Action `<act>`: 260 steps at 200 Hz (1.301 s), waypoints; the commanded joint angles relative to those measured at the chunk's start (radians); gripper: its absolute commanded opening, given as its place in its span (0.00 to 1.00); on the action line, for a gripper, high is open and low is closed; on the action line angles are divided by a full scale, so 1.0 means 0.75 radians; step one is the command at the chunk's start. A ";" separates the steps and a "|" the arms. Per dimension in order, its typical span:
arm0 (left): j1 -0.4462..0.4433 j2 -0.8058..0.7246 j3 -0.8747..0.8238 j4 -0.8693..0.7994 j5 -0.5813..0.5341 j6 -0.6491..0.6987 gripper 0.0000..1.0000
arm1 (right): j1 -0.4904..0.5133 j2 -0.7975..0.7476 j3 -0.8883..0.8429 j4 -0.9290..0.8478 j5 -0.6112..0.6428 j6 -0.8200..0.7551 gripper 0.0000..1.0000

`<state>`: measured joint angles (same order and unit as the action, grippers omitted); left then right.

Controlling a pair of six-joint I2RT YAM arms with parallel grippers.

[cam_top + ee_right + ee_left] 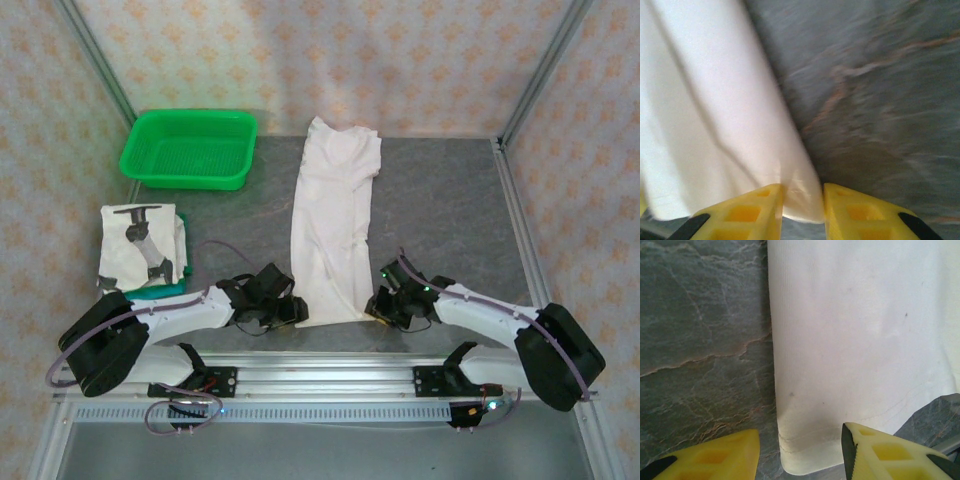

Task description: Fold and stack the t-shirts

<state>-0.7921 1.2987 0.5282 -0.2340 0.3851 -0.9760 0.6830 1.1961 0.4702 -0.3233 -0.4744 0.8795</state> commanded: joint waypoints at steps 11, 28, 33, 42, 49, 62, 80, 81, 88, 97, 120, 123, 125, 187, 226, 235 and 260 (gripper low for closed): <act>-0.008 0.010 -0.025 0.034 -0.026 -0.014 0.48 | 0.024 -0.051 -0.009 0.114 -0.051 0.026 0.28; -0.008 0.017 -0.023 0.036 -0.020 -0.014 0.48 | 0.024 -0.029 -0.011 0.137 -0.055 0.030 0.28; -0.009 0.018 -0.023 0.036 -0.019 -0.012 0.48 | 0.024 -0.023 -0.013 0.143 -0.054 0.031 0.28; -0.008 0.017 -0.023 0.033 -0.020 -0.010 0.48 | 0.025 -0.024 -0.017 0.152 -0.049 0.030 0.28; -0.008 0.017 -0.023 0.030 -0.019 -0.010 0.48 | 0.024 -0.024 -0.018 0.155 -0.046 0.028 0.28; -0.009 0.017 -0.023 0.028 -0.018 -0.010 0.47 | 0.024 0.012 -0.024 0.165 -0.041 0.028 0.26; -0.009 0.017 -0.031 0.048 -0.013 -0.021 0.47 | 0.024 0.014 -0.044 0.174 -0.036 0.035 0.22; -0.009 0.018 -0.032 0.050 -0.012 -0.023 0.47 | 0.024 0.014 -0.045 0.175 -0.037 0.036 0.21; -0.008 0.017 -0.037 0.066 -0.007 -0.031 0.47 | 0.024 0.017 -0.052 0.180 -0.038 0.038 0.21; -0.009 0.020 -0.041 0.081 -0.002 -0.037 0.47 | 0.024 0.021 -0.062 0.178 -0.034 0.041 0.21; -0.009 0.031 -0.043 0.093 -0.004 -0.042 0.47 | 0.024 0.033 -0.067 0.152 -0.028 0.035 0.29; -0.008 0.033 -0.043 0.098 -0.004 -0.042 0.47 | 0.024 0.033 -0.070 0.154 -0.026 0.034 0.30; -0.009 0.033 -0.042 0.099 -0.003 -0.043 0.47 | 0.024 0.033 -0.071 0.155 -0.026 0.034 0.31; -0.008 0.043 -0.055 0.172 0.023 -0.071 0.38 | 0.024 0.032 -0.068 0.180 -0.038 0.040 0.01; -0.011 0.045 -0.050 0.184 0.026 -0.070 0.22 | 0.024 0.033 -0.074 0.183 -0.037 0.046 0.00; -0.009 0.044 -0.047 0.187 0.030 -0.071 0.20 | 0.024 0.035 -0.072 0.180 -0.038 0.046 0.00; -0.011 0.027 -0.010 0.128 0.031 -0.066 0.22 | 0.024 0.035 -0.070 0.178 -0.037 0.046 0.00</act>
<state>-0.7853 1.3098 0.4957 -0.2020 0.3737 -1.0237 0.6960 1.2201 0.4309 -0.1925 -0.5133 0.9089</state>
